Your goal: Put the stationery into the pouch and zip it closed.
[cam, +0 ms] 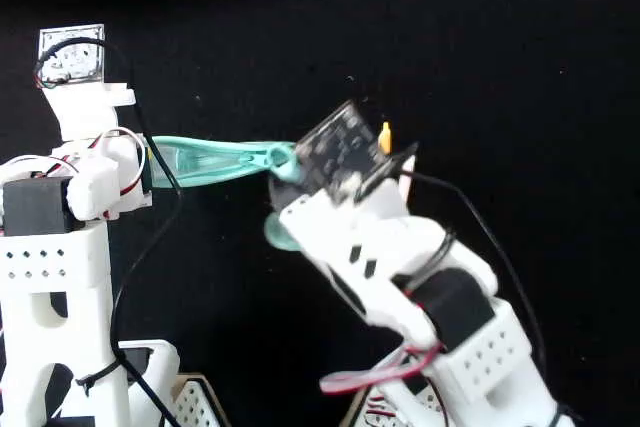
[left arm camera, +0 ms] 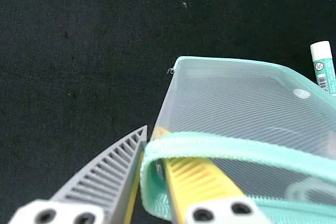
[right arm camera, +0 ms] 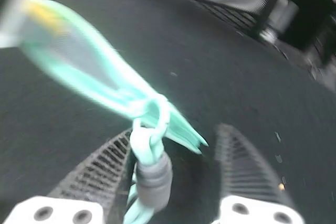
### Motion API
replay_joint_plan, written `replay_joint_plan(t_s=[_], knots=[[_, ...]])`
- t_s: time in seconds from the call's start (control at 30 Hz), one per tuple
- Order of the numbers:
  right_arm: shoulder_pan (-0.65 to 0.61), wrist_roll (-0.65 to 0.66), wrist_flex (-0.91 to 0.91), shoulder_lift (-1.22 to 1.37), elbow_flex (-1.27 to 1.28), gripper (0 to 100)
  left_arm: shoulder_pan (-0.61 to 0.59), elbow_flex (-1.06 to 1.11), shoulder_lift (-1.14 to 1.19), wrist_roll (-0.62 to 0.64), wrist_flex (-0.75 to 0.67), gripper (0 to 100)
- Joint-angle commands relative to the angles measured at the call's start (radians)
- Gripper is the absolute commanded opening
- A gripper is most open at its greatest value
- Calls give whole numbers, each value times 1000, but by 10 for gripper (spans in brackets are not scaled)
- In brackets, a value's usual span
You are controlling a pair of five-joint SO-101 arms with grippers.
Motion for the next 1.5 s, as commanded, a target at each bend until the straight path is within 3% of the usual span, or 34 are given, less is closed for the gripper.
replay_joint_plan(t_s=[0.0,0.33,0.57,0.7,0.8,0.9,1.1,1.47], knots=[[-61,71,112,-21,-159,292,-10,2,8,11,-12,30],[-25,80,362,-15,-619,248,-12,2,8,11,-12,30],[387,-11,339,162,-440,205,-13,4,2,11,-8,30],[601,-80,170,404,-246,205,-12,4,8,11,-11,30],[677,-123,12,625,-171,203,-12,4,8,11,-11,30],[704,-167,-49,846,-200,202,-12,4,8,11,-11,30],[706,-189,-3,1193,-392,202,-12,4,8,11,-11,30],[713,-222,52,1471,-647,201,-12,4,8,11,-11,30]])
